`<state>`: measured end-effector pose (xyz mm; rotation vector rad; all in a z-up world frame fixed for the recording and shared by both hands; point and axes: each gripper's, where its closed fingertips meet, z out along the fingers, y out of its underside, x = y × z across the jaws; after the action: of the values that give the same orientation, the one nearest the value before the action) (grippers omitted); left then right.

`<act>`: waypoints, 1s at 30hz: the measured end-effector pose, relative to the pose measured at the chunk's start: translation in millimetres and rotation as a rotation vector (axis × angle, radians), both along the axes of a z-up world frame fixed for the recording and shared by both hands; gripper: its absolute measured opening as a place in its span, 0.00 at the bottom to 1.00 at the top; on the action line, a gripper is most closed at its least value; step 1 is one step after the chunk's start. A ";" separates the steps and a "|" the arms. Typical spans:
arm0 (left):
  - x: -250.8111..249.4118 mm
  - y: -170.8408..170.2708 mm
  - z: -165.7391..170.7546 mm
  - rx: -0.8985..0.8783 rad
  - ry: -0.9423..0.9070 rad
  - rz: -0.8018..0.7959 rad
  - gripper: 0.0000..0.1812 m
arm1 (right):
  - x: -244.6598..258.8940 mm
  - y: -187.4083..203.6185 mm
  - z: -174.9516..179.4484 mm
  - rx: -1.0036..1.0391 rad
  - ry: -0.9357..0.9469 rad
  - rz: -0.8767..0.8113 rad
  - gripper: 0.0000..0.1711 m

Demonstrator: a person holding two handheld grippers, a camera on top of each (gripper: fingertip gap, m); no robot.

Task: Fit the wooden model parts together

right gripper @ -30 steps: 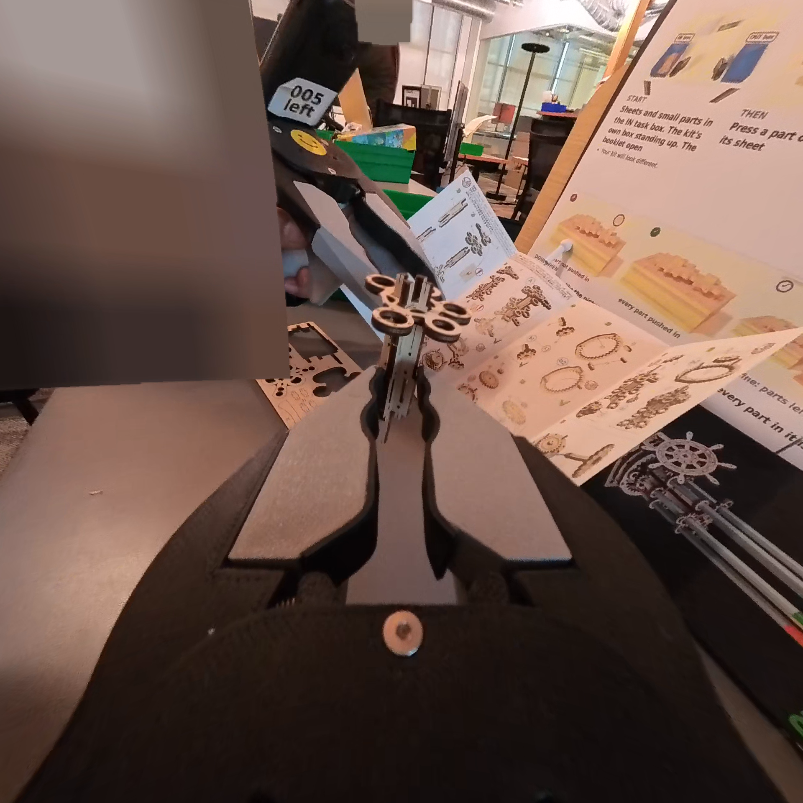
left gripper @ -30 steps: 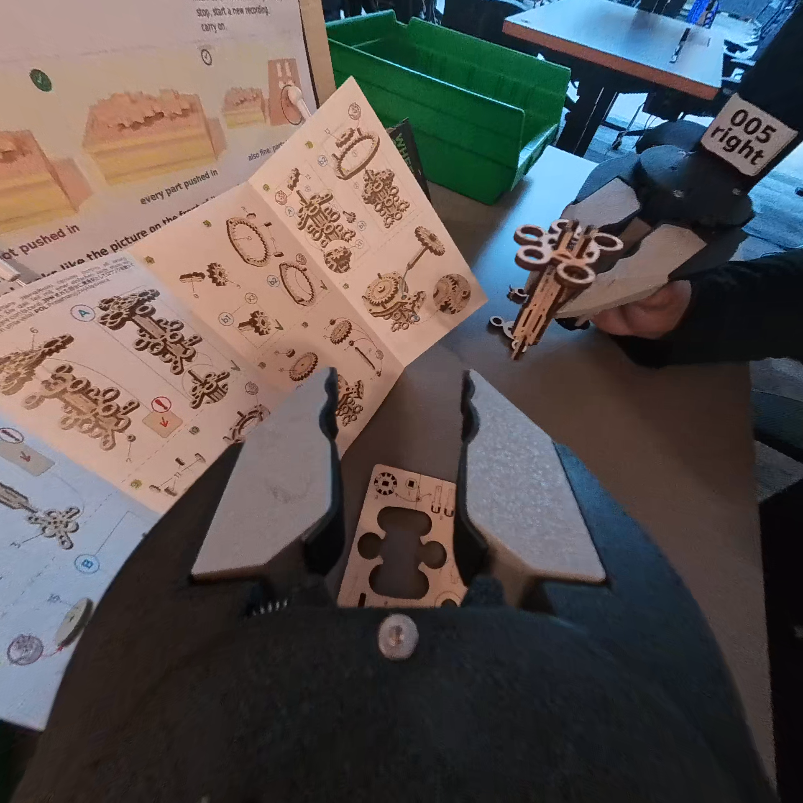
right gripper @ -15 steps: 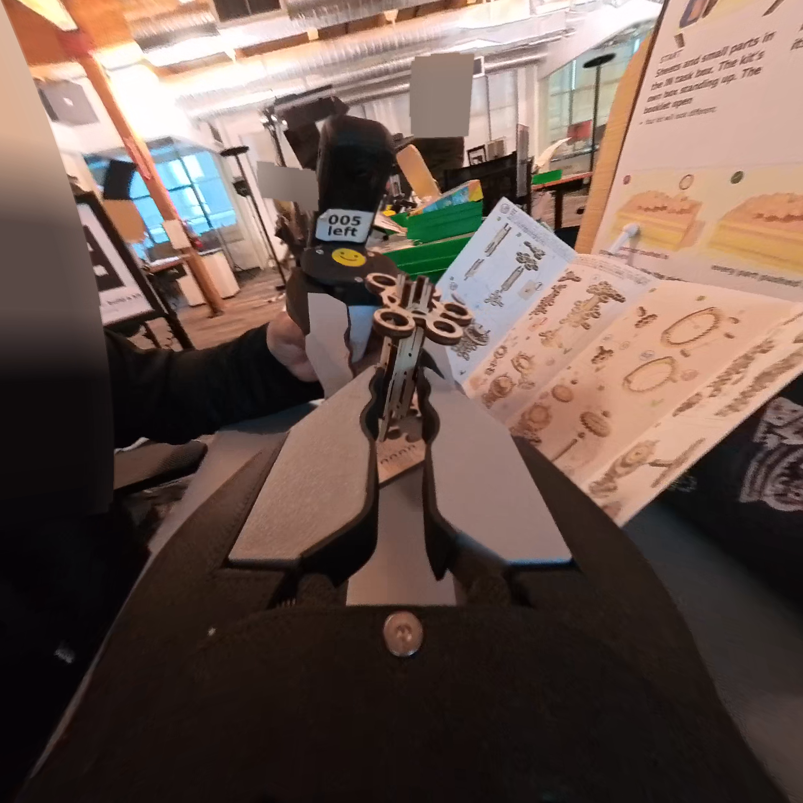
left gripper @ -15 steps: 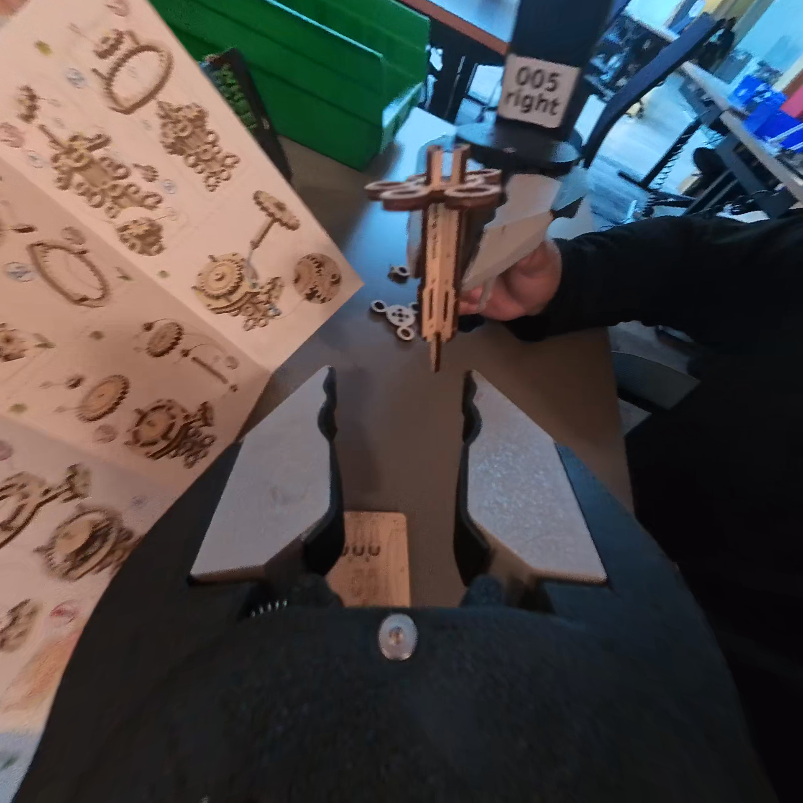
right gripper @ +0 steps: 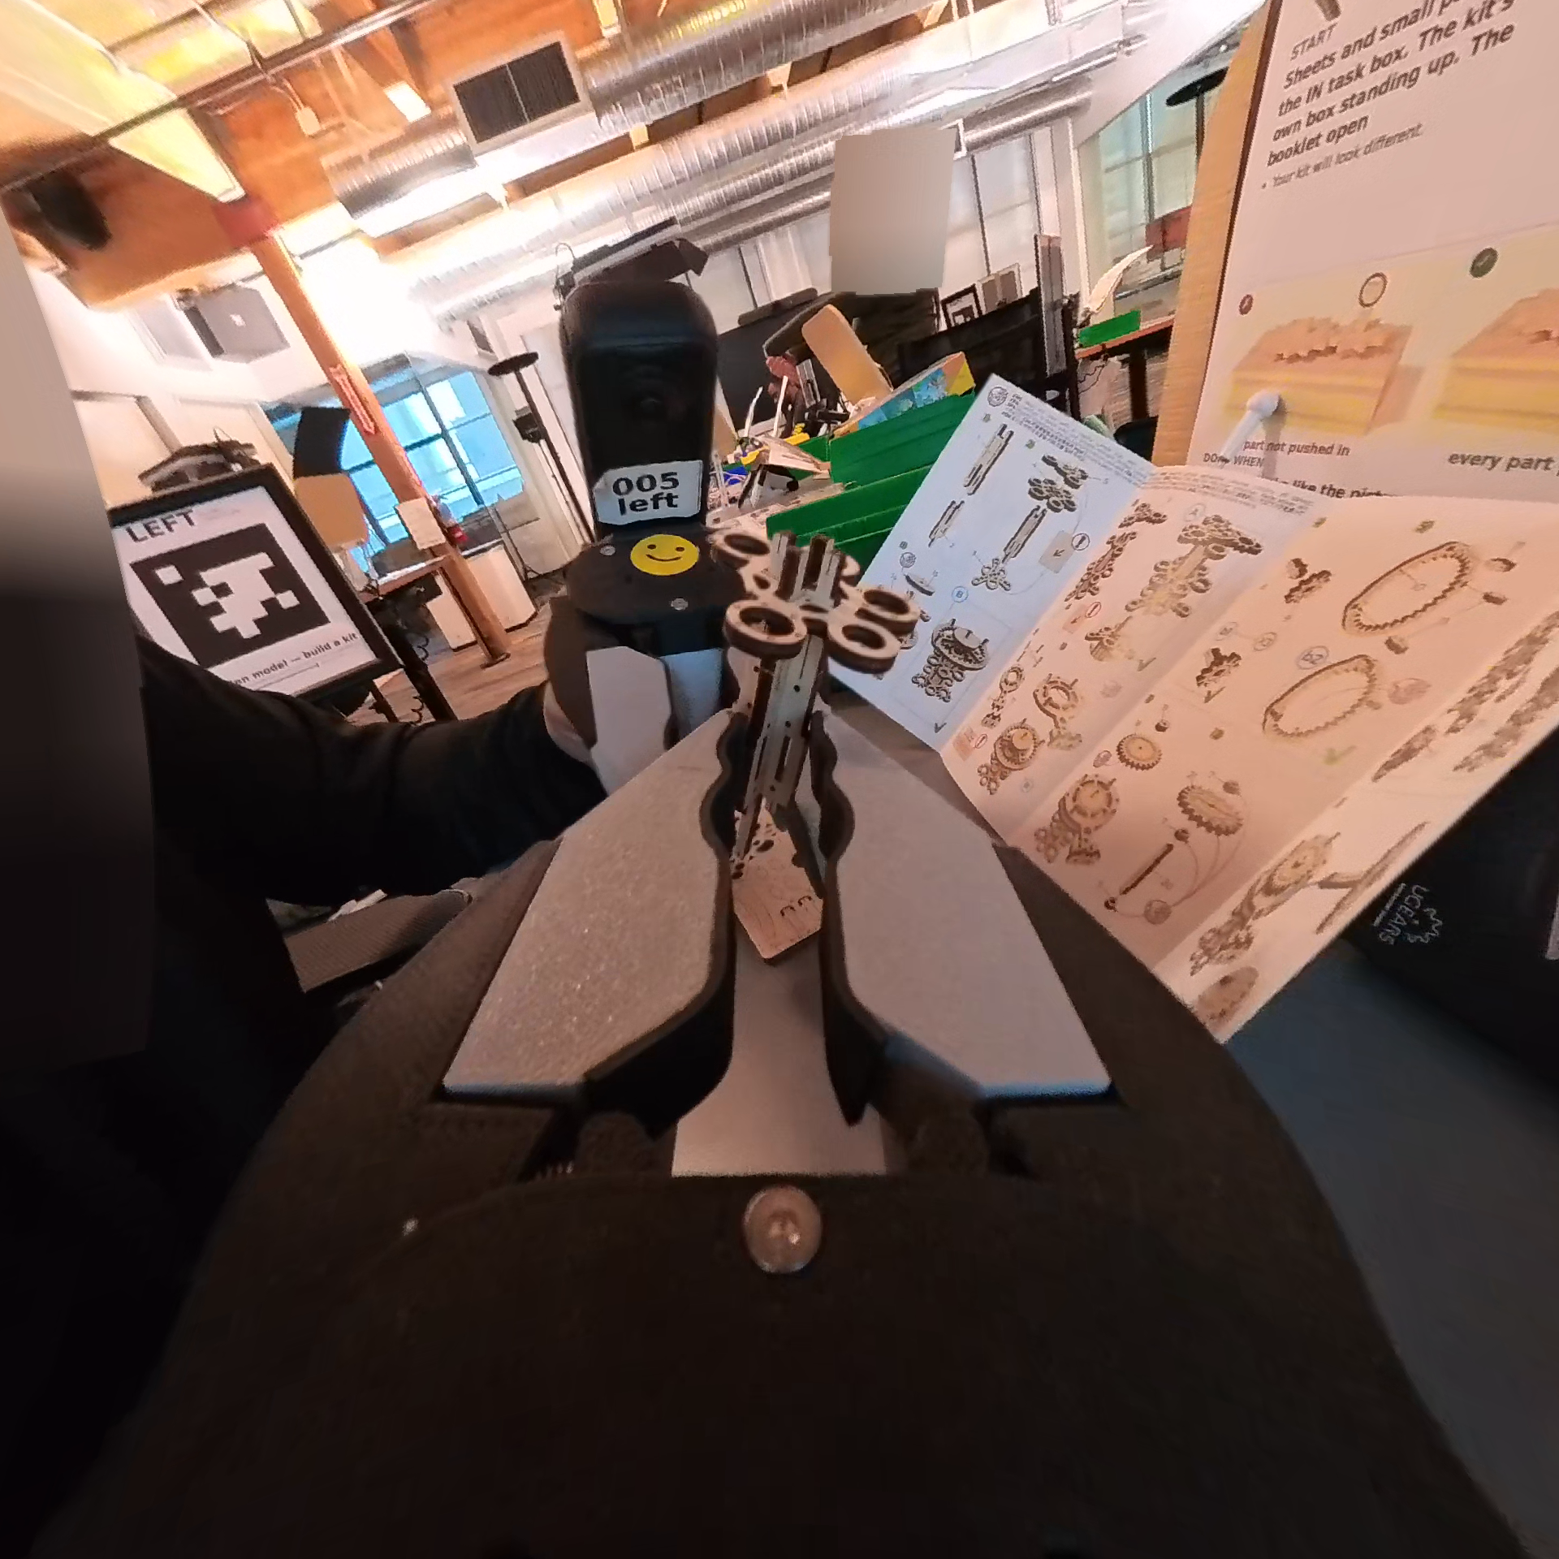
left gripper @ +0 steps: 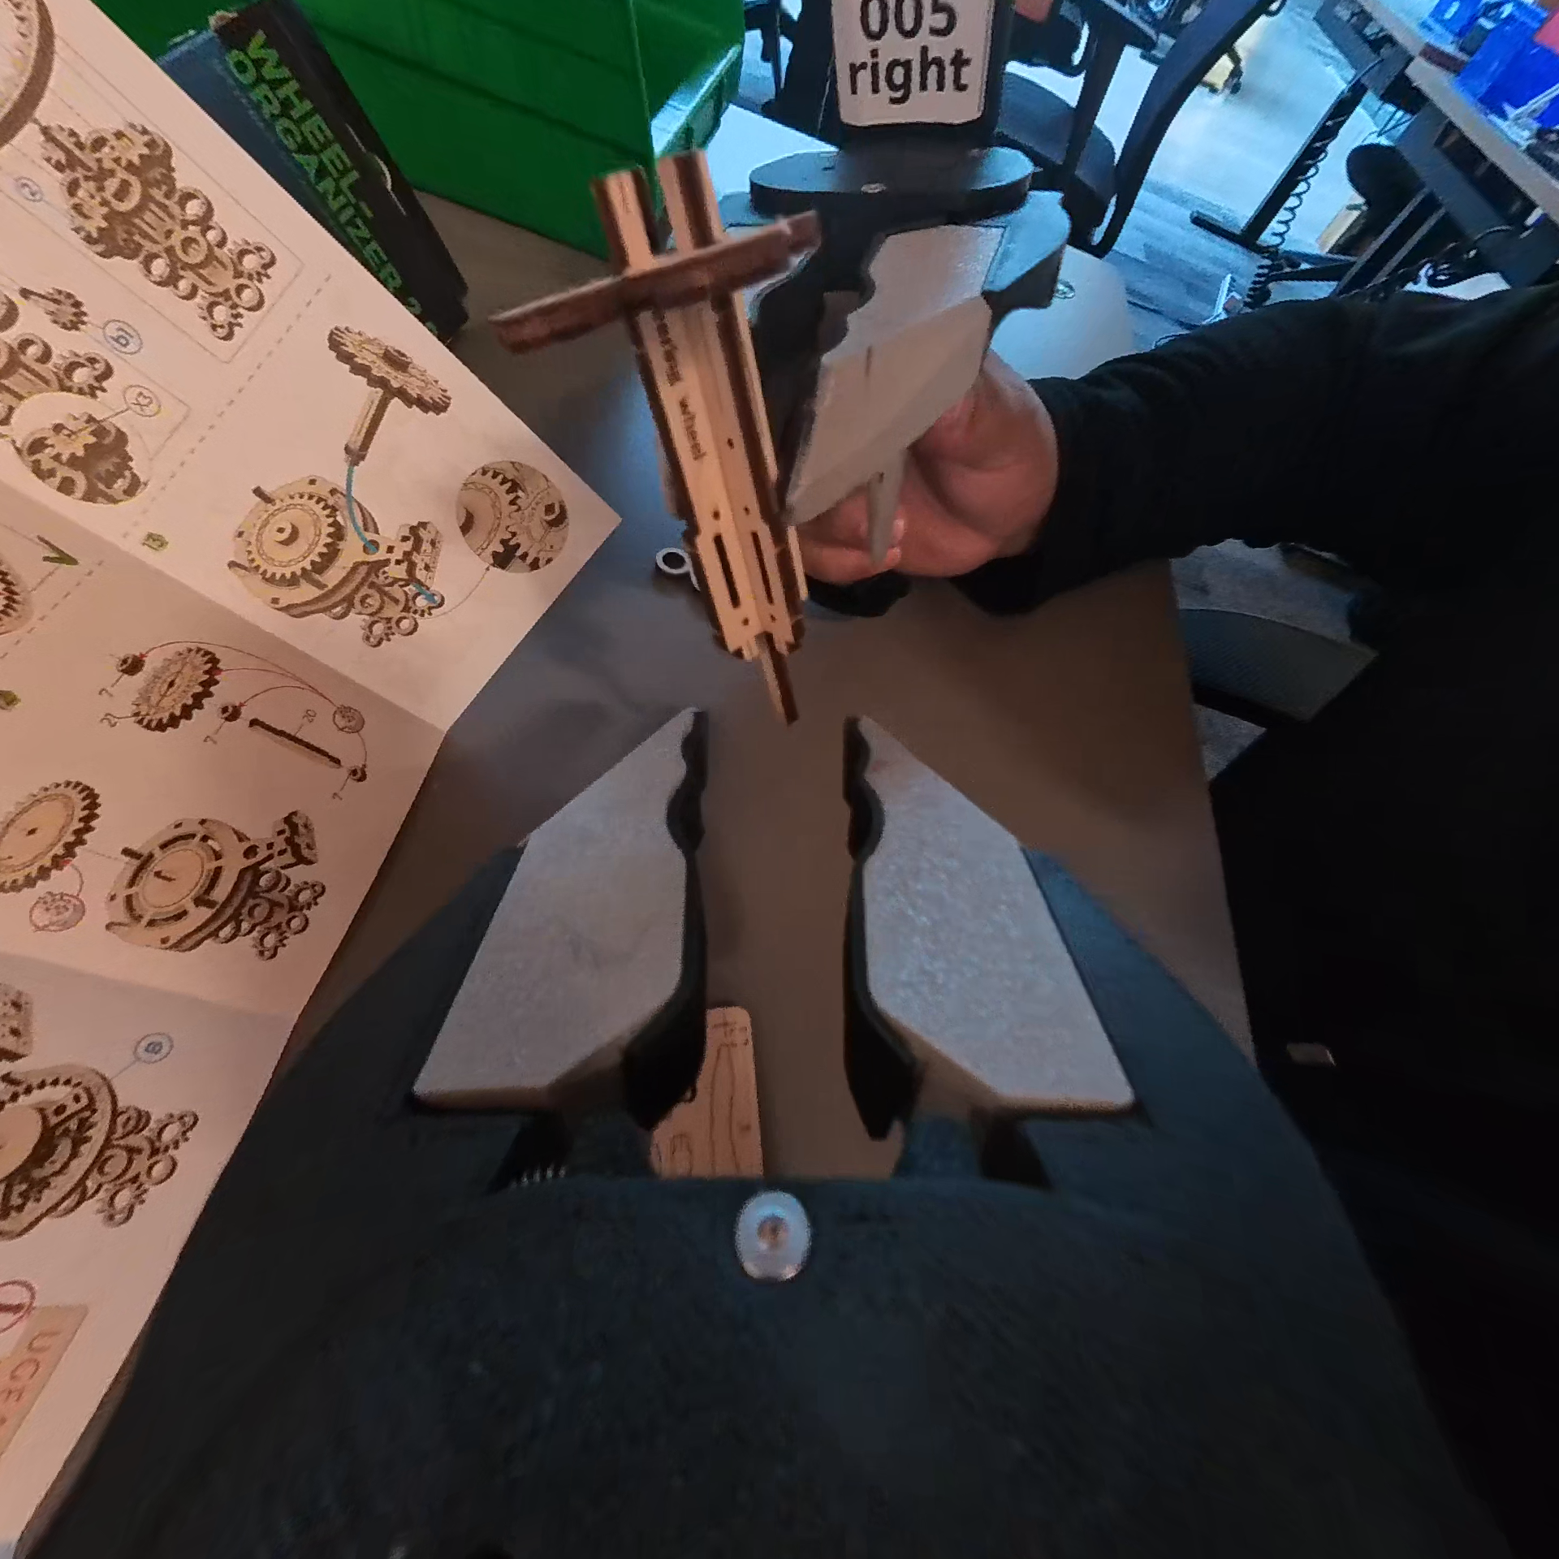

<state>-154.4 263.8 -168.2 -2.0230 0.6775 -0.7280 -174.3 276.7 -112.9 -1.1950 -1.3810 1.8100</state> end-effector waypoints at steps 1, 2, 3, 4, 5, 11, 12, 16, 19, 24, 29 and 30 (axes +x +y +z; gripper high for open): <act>-0.9 0.4 -0.6 0.001 0.005 0.002 0.16 | -0.1 -1.0 -0.9 0.010 -0.003 0.001 0.07; -1.7 0.4 -1.1 0.000 0.007 0.004 0.16 | -0.4 -2.0 -1.8 0.024 -0.006 0.001 0.07; -2.7 0.6 -1.6 -0.002 0.008 0.006 0.16 | -0.6 -2.9 -3.1 0.042 -0.009 -0.001 0.07; -3.7 0.6 -2.2 -0.007 0.009 0.007 0.17 | -0.8 -3.8 -4.4 0.063 -0.013 -0.004 0.07; -4.7 -0.1 -4.0 -0.018 0.013 0.005 0.19 | -0.8 -4.3 -5.7 0.088 -0.017 -0.011 0.07; -25.7 2.3 -14.8 -0.032 0.090 0.066 0.21 | 3.2 -2.7 -9.8 0.248 -0.023 -0.074 0.07; -35.4 2.4 -15.2 -0.021 0.133 0.085 0.21 | 4.2 -1.6 -9.8 0.269 -0.023 -0.087 0.07; -82.1 -12.1 6.1 0.099 0.269 0.139 0.21 | 8.4 4.9 -9.3 0.332 -0.024 -0.134 0.07; -104.7 -18.4 27.2 0.186 0.206 0.226 0.25 | 9.7 8.4 -10.2 0.365 -0.024 -0.153 0.07; -117.9 -18.2 55.8 0.272 0.071 0.290 0.26 | 8.0 11.1 -13.7 0.427 -0.031 -0.183 0.07; -108.4 -22.6 52.8 0.262 0.068 0.234 0.19 | 6.9 6.6 -17.2 0.449 -0.038 -0.169 0.07; -106.1 -21.9 49.1 0.250 0.075 0.228 0.19 | 6.7 5.3 -17.9 0.449 -0.038 -0.163 0.07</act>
<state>-260.5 241.9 -119.0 -1.8650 0.5402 -0.4143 -167.6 282.0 -130.7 -1.0669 -1.5567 1.2811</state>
